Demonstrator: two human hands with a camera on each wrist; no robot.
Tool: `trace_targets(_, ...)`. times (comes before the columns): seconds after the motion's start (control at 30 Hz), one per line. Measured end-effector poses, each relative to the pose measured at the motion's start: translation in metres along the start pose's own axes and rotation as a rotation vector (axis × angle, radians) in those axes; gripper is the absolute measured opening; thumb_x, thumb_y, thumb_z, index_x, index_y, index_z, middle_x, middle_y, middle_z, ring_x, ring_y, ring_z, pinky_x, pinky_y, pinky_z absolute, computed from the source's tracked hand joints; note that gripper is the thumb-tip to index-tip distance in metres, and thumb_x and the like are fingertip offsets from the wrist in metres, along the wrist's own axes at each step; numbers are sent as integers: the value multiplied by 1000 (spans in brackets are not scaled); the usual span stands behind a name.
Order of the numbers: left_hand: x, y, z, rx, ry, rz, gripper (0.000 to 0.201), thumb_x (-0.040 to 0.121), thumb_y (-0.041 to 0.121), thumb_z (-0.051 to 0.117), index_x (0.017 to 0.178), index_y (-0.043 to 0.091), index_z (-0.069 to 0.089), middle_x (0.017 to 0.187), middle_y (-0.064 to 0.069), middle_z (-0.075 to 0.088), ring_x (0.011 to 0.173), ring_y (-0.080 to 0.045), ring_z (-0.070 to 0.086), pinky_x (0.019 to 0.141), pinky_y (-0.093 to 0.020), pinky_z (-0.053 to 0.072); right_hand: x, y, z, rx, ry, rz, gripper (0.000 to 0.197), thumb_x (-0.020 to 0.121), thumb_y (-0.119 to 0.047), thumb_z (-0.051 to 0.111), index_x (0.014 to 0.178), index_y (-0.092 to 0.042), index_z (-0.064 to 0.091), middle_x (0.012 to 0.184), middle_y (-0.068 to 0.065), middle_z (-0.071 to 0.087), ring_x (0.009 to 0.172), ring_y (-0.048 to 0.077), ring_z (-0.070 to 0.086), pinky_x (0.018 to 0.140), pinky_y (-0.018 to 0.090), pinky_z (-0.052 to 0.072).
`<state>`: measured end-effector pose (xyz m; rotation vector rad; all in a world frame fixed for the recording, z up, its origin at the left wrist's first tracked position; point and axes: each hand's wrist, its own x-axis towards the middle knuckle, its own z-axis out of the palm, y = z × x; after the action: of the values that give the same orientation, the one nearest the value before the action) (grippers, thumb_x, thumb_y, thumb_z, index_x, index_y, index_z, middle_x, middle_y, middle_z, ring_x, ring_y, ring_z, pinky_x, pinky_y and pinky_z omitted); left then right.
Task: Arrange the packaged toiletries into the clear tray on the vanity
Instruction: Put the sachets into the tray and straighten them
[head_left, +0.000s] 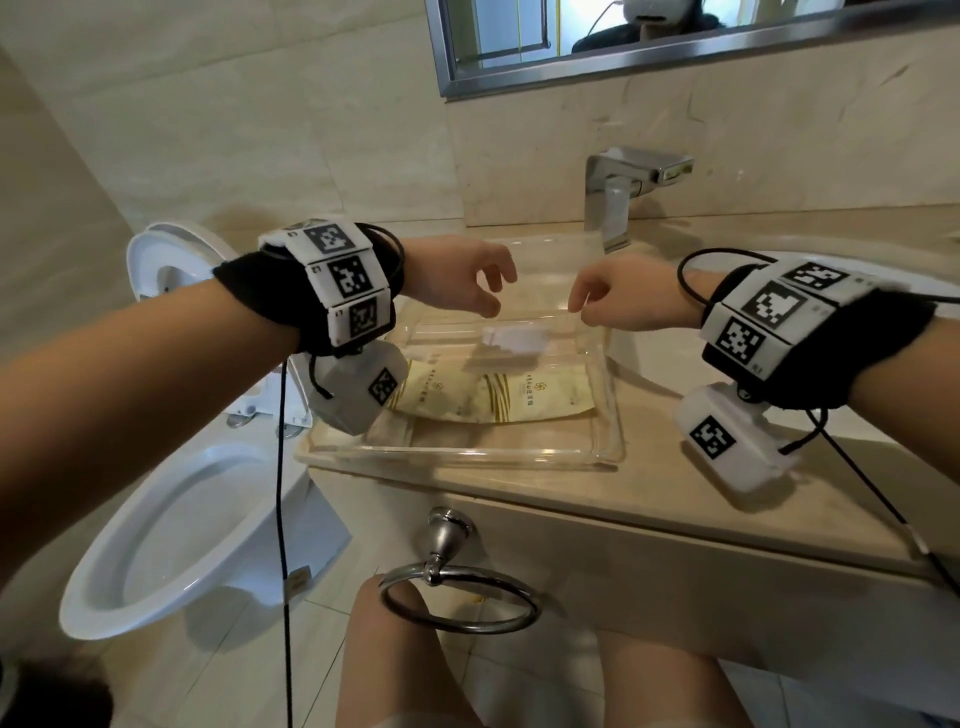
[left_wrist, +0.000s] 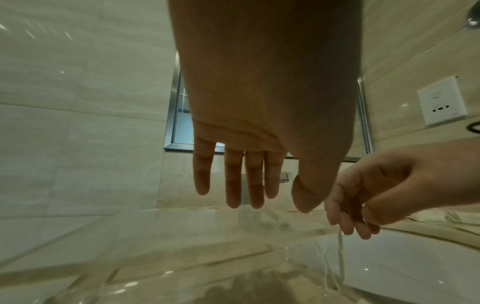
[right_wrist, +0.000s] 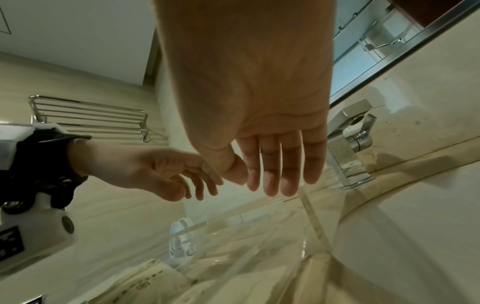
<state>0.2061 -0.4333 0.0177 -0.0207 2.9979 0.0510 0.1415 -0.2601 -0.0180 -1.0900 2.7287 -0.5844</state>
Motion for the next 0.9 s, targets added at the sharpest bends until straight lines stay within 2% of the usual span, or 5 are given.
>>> trace_targets(0.17, -2, 5, -2, 151, -85, -15, 43, 92, 25, 54, 133, 18, 45, 128, 2, 54, 95, -10, 48, 82, -23, 35, -1, 5, -1, 24, -9, -15, 23, 89, -14, 54, 108, -11, 65, 74, -12, 47, 70, 6, 47, 58, 16, 38)
trace_targets(0.43, -31, -39, 11, 373, -255, -234, 43, 94, 27, 50, 135, 17, 43, 134, -2, 51, 119, -21, 50, 96, -29, 38, 7, -53, 1, -87, -183, -136, 32, 88, -24, 58, 119, -14, 60, 107, -1, 61, 91, 14, 53, 79, 25, 45)
trace_targets(0.63, -48, -75, 24, 149, -278, -213, 45, 92, 24, 55, 135, 20, 42, 135, 2, 49, 117, -16, 48, 94, -25, 36, 23, -102, 35, -315, -372, -183, 34, 86, -40, 59, 97, -7, 60, 94, 6, 60, 82, 19, 56, 73, 29, 47)
trace_targets(0.73, -52, -81, 33, 20, -307, -177, 61, 85, 20, 64, 139, 19, 35, 138, 3, 43, 125, -15, 41, 98, -23, 31, 27, -113, 53, -380, -402, -181, 50, 85, -40, 62, 121, -7, 54, 116, 8, 58, 107, 23, 56, 86, 31, 46)
trace_targets(0.9, -53, -91, 42, -8, -346, -165, 83, 77, 20, 75, 144, 19, 26, 145, -1, 32, 133, -17, 31, 106, -24, 26, 31, -125, 71, -449, -403, -203, 55, 85, -37, 64, 128, -5, 49, 100, 3, 48, 91, 14, 45, 74, 22, 39)
